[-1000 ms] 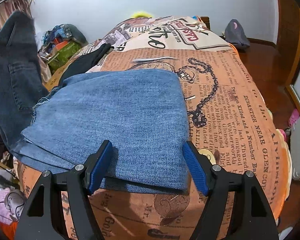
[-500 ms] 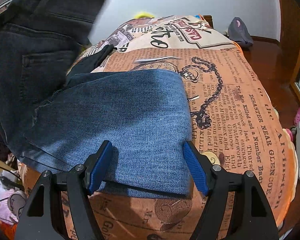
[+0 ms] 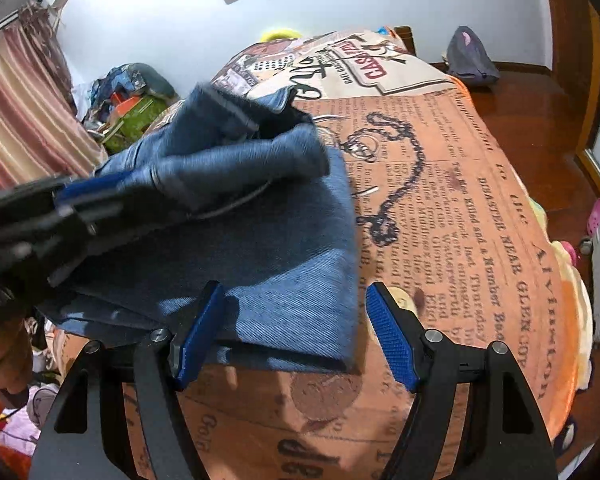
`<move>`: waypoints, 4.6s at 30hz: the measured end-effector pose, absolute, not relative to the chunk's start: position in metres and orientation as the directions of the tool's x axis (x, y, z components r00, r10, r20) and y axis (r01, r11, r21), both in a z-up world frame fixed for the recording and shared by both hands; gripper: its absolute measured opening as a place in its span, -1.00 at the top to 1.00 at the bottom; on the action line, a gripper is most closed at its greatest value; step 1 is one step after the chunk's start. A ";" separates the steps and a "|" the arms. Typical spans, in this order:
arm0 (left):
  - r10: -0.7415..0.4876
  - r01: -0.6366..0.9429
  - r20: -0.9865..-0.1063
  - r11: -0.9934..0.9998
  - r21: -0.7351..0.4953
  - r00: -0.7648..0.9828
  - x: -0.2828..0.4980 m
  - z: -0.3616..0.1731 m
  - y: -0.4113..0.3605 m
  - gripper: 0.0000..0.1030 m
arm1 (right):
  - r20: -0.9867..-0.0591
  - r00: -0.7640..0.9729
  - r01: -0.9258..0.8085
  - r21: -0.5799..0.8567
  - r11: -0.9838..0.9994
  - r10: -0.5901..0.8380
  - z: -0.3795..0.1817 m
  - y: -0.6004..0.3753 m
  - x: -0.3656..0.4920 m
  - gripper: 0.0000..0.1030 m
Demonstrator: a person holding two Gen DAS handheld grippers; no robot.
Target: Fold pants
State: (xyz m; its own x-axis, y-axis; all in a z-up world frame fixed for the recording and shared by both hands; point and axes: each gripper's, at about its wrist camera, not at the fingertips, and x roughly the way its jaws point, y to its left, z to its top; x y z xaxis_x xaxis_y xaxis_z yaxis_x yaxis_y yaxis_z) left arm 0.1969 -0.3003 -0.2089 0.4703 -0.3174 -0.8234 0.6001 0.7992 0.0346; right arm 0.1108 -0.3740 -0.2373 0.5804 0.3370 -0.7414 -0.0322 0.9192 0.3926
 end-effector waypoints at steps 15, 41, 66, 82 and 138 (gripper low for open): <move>-0.329 0.486 -0.748 0.874 -0.010 0.576 0.212 -0.159 -0.239 -0.47 | -0.731 0.605 -0.023 0.378 0.925 0.314 -0.222 -0.380 0.090 -0.38; -0.054 0.273 -0.902 0.959 0.073 0.429 0.343 -0.285 -0.052 -0.49 | -0.819 0.495 -0.095 0.282 0.955 0.292 -0.244 -0.337 0.150 -0.38; -0.230 0.300 -0.802 0.952 -0.067 0.551 0.237 -0.204 -0.056 -0.35 | -0.726 0.621 -0.173 0.243 0.955 0.297 -0.183 -0.329 0.186 -0.37; -0.208 0.389 -0.805 0.921 0.031 0.556 0.231 -0.217 -0.070 -0.40 | -0.790 0.542 -0.199 0.210 0.957 0.286 -0.207 -0.317 0.183 -0.26; -0.435 0.431 -0.841 0.858 -0.280 0.320 0.302 -0.225 -0.090 -0.50 | -0.786 0.496 -0.200 0.310 0.929 0.369 -0.187 -0.307 0.192 -0.36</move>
